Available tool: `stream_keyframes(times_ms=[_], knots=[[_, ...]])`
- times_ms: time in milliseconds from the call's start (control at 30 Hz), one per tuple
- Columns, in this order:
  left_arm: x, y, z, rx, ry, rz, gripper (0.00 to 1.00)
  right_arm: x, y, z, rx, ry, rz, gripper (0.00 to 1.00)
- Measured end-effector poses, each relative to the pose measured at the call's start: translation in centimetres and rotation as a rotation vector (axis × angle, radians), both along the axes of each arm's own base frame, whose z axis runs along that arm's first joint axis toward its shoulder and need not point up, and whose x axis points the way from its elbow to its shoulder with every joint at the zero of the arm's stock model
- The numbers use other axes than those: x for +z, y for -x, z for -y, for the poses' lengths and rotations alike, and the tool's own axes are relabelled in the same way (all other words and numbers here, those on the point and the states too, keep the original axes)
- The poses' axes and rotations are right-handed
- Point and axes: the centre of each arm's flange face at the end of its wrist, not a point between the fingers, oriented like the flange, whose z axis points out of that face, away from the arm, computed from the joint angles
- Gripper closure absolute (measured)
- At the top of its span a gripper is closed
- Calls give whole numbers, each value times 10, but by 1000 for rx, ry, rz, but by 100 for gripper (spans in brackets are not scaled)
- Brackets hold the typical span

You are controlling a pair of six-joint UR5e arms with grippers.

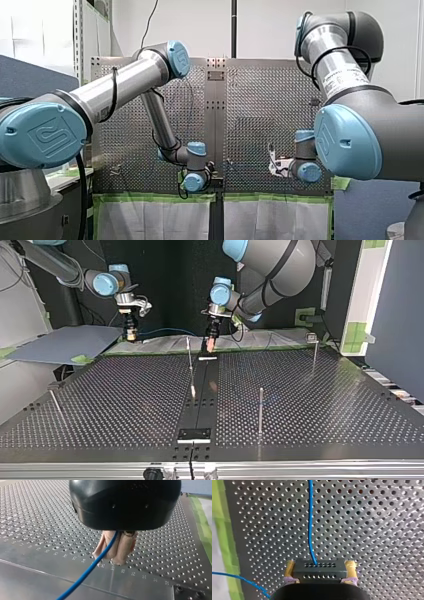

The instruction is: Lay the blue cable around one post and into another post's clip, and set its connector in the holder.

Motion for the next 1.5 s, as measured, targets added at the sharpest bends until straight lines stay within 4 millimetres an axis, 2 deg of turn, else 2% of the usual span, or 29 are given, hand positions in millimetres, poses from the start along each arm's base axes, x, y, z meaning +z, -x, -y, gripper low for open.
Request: stream_keyframes(times_ms=[233,433,800,1500], knots=[[0,-1,-1,8,-1,0,100,-12,2,-2,-2,-11,-3,81],[0,-3,-5,25,-8,4,100,-14,3,1,-6,-9,-1,81],[0,-8,-12,51,-40,9,100,-12,7,10,-16,4,2,81],[5,-19,-12,38,-48,29,100,-4,7,30,-22,45,13,81]])
